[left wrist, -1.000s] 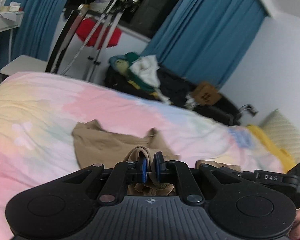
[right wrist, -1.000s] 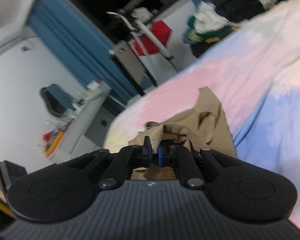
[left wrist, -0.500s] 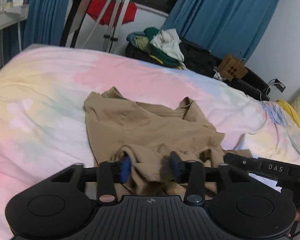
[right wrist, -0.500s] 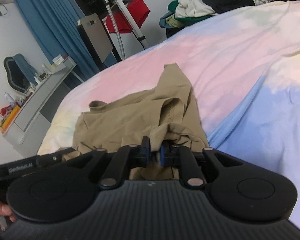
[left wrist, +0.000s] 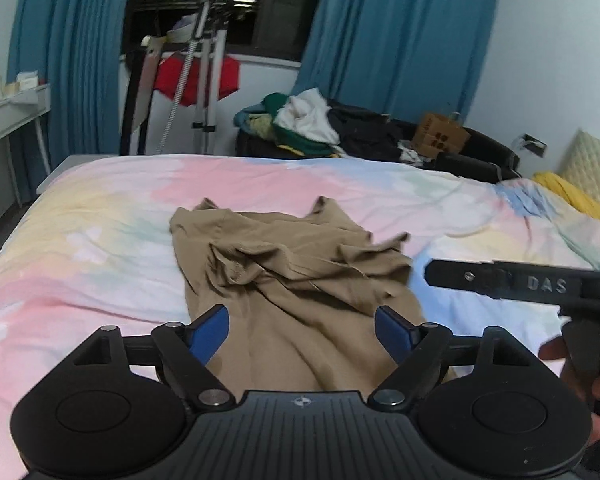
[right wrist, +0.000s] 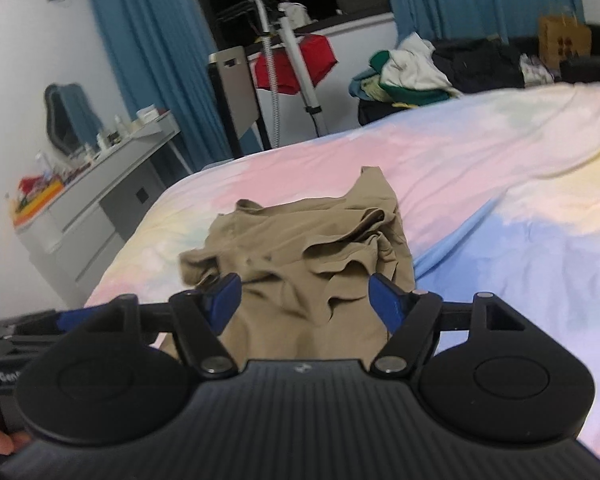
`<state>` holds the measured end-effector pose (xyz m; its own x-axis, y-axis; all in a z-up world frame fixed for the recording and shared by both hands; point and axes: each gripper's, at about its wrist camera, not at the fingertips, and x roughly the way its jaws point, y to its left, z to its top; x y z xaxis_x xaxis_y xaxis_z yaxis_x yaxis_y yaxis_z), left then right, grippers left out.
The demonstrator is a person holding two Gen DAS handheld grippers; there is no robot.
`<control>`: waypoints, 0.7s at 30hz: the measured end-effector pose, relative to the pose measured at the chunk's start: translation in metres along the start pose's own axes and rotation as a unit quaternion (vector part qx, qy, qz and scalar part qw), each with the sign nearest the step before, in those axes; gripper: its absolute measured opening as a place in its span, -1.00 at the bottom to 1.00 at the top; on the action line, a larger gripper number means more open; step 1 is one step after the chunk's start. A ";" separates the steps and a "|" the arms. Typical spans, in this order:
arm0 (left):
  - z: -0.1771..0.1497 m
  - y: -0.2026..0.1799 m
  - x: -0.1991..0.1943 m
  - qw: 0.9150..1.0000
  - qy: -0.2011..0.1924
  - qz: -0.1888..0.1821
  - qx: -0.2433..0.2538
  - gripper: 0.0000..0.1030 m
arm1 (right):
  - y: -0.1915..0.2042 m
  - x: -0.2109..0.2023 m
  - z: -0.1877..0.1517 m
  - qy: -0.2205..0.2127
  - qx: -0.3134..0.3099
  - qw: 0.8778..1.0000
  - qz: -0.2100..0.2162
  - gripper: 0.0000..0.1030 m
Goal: Fold clothes
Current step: 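Open both tools and release the folded tan shirt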
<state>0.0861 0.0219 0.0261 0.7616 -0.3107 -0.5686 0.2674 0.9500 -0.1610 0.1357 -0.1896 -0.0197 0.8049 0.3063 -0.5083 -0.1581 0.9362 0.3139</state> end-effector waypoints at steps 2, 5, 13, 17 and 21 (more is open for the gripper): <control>-0.007 -0.005 -0.010 1.000 0.000 -0.001 0.006 0.60 | 0.004 -0.012 -0.005 -0.003 -0.009 1.000 -0.008 0.41; -0.016 -0.009 -0.020 1.000 0.005 0.003 0.009 0.61 | 0.006 -0.027 -0.017 -0.009 -0.014 1.000 -0.008 0.41; -0.029 -0.014 -0.036 1.000 -0.012 0.012 0.008 0.77 | 0.004 -0.038 -0.043 -0.022 -0.032 0.999 -0.023 0.45; -0.030 -0.013 -0.028 1.000 -0.013 0.018 0.005 0.97 | -0.002 -0.033 -0.042 -0.031 -0.022 0.999 -0.030 0.55; -0.032 -0.007 -0.016 1.000 0.009 0.016 -0.014 0.98 | -0.006 -0.029 -0.043 -0.029 -0.013 0.999 -0.042 0.64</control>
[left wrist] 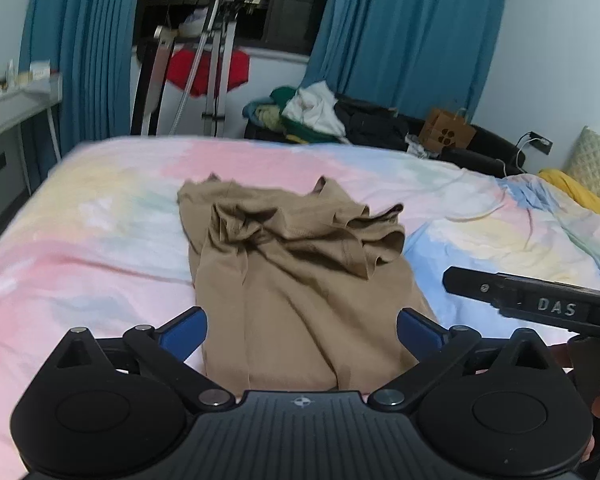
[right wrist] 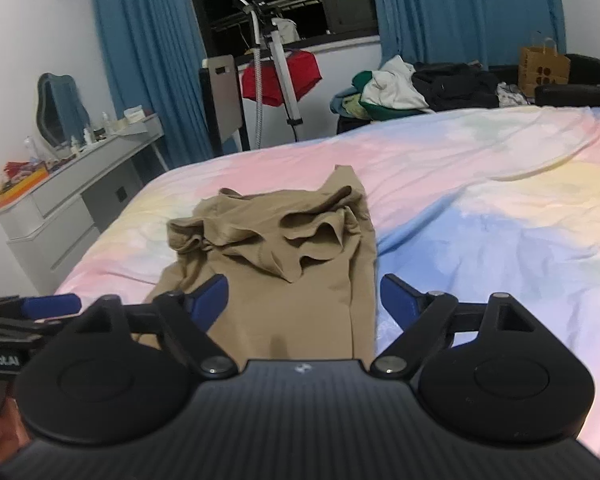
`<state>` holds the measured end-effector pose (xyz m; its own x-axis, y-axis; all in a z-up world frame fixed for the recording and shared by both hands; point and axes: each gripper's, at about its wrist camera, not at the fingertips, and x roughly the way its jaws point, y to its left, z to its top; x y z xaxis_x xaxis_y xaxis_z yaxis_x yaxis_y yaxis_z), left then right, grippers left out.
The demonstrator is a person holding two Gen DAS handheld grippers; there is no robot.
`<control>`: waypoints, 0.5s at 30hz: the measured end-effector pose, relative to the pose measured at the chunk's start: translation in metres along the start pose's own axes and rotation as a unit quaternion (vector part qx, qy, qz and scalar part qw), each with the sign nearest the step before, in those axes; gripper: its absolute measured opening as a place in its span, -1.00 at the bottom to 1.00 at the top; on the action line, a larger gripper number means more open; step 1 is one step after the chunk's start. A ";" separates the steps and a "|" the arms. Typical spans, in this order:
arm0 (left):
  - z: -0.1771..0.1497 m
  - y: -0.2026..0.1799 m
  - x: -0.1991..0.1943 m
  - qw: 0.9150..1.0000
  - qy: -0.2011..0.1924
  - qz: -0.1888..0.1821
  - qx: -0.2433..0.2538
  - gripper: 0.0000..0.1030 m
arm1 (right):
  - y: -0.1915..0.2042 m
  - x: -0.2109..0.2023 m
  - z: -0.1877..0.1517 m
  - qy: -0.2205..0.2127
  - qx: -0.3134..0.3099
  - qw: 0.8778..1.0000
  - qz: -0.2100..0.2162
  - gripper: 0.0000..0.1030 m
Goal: Fold clothes
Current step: 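Open both tools and release the folded tan shirt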
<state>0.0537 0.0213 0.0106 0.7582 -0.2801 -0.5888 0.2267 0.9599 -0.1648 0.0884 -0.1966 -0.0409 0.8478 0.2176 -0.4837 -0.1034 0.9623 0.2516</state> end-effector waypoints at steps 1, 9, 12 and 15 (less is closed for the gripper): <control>-0.001 0.001 0.003 1.000 0.005 0.000 -0.004 0.98 | -0.001 0.000 0.000 0.001 0.003 1.000 -0.001 0.64; -0.008 0.004 0.017 0.999 0.033 -0.008 -0.026 0.99 | -0.006 0.003 -0.002 0.005 0.018 1.000 -0.009 0.64; -0.013 0.007 0.025 0.997 0.053 -0.013 -0.046 0.99 | -0.006 0.006 -0.003 0.012 0.020 1.000 -0.009 0.64; -0.016 0.018 0.034 0.992 0.074 -0.034 -0.098 0.99 | -0.008 0.005 -0.004 0.015 0.027 1.000 -0.005 0.64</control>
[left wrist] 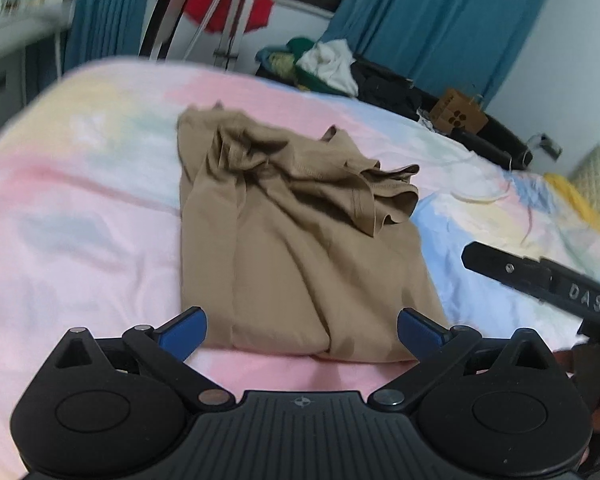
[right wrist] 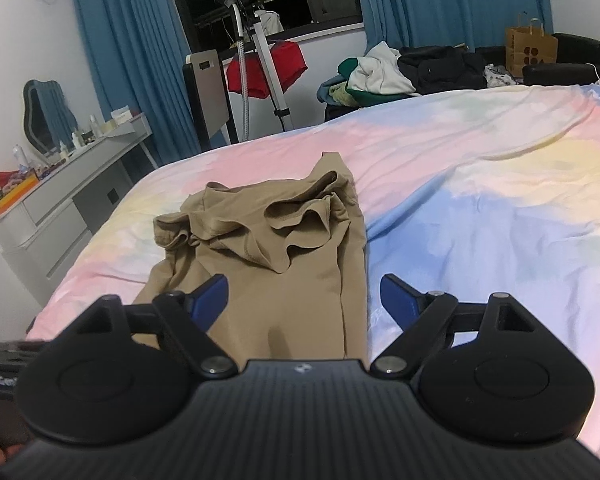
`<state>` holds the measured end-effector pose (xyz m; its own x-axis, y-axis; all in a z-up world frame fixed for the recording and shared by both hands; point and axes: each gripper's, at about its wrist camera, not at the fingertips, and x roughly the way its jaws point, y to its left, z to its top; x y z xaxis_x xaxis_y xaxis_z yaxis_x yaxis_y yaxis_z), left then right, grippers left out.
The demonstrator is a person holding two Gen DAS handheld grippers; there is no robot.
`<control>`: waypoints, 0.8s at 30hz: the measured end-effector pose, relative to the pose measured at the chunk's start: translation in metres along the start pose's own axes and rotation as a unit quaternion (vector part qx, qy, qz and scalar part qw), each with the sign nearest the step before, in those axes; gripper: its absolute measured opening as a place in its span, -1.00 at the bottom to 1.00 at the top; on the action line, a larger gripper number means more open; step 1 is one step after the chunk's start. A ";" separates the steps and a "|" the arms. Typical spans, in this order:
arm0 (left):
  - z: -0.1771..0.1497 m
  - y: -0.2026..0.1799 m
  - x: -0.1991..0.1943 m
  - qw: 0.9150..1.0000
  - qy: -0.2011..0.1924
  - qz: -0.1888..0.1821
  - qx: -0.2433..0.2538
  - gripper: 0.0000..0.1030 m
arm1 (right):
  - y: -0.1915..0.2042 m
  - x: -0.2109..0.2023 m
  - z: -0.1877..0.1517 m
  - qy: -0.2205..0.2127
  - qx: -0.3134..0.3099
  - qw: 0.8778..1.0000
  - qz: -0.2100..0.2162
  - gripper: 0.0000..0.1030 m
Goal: Fold clothes
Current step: 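Open both tools and release the folded tan shirt, then grasp the folded shirt's end with both tools and fold it over again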
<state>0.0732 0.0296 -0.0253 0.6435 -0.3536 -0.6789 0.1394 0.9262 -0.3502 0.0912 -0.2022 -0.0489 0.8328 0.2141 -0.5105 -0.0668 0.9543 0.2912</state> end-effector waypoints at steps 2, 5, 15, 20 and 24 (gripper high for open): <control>-0.001 0.012 0.008 0.998 0.016 -0.020 -0.054 0.97 | -0.001 0.001 0.000 0.003 0.007 1.000 0.001 0.64; -0.005 0.035 0.025 0.986 0.041 -0.059 -0.152 0.90 | -0.003 0.003 -0.001 0.010 0.013 1.000 -0.002 0.64; -0.004 0.078 0.061 0.948 0.018 -0.091 -0.304 0.29 | -0.041 0.030 -0.019 0.117 0.234 0.956 0.136 0.66; -0.003 0.081 0.056 0.949 -0.013 -0.084 -0.303 -0.59 | -0.045 0.065 -0.053 0.209 0.371 0.879 0.212 0.67; 0.003 0.079 0.045 0.946 -0.048 -0.110 -0.302 -0.75 | -0.036 0.079 -0.065 0.230 0.377 0.875 0.200 0.66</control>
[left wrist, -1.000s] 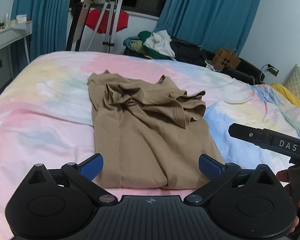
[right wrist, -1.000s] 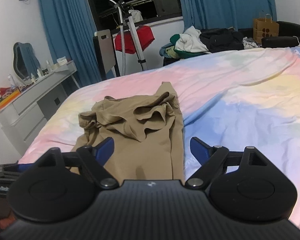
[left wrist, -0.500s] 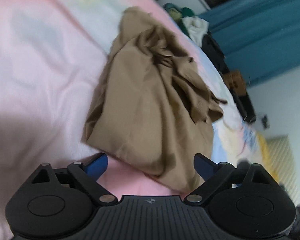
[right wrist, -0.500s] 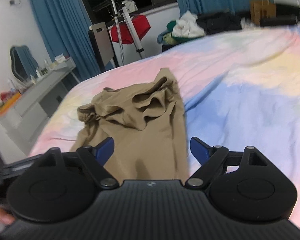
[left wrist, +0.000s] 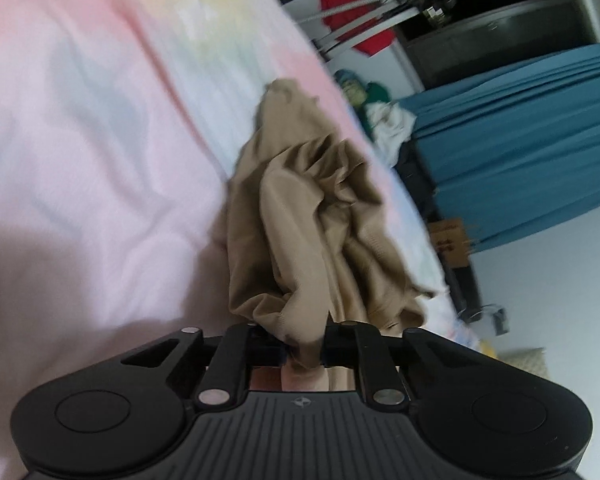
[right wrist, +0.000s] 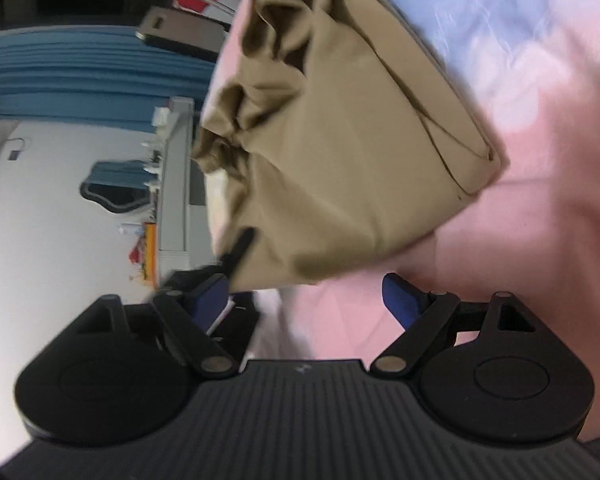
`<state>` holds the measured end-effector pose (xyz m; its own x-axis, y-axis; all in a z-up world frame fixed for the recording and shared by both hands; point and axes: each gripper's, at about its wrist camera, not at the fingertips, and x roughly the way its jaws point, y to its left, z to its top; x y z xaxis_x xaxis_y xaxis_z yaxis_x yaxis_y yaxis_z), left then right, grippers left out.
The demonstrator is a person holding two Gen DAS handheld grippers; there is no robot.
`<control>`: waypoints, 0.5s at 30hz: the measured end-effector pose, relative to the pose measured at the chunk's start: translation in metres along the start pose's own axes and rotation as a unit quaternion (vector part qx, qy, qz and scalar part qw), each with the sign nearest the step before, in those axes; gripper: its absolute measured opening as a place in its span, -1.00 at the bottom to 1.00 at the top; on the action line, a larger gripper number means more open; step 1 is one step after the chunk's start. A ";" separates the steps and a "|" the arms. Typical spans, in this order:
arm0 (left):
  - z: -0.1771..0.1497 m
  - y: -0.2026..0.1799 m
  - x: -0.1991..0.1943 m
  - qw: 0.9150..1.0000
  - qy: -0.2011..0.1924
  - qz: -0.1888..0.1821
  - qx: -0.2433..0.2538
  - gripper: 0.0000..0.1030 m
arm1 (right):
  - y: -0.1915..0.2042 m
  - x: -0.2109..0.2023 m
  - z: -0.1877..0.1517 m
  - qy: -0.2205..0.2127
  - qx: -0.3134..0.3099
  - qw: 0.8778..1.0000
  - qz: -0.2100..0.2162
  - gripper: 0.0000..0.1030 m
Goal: Fold clothes
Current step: 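Grasp the folded shirt's end with both tools and fold it over again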
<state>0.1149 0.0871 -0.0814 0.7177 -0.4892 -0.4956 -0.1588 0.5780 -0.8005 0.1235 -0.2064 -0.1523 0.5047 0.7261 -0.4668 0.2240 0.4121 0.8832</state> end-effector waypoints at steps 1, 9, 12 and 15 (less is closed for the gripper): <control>0.000 -0.003 -0.002 1.000 -0.004 -0.004 0.005 -0.77 | -0.002 0.000 0.000 -0.013 0.005 1.000 0.000 0.65; 0.002 -0.014 -0.014 0.999 -0.019 -0.028 0.018 -0.81 | -0.004 -0.022 -0.002 -0.132 0.011 0.990 -0.038 -0.38; 0.004 -0.018 -0.017 0.999 -0.017 -0.028 0.017 -0.82 | 0.015 -0.025 -0.006 -0.159 -0.037 0.985 -0.060 -0.70; 0.010 -0.023 -0.030 0.999 -0.016 -0.032 0.005 -0.83 | 0.038 -0.036 -0.011 -0.187 -0.075 0.978 -0.060 -0.74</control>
<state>0.1041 0.0952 -0.0450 0.7476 -0.5047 -0.4317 -0.1051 0.5518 -0.8273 0.1042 -0.2108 -0.1022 0.7578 0.4278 -0.4927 0.1897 0.5780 0.7936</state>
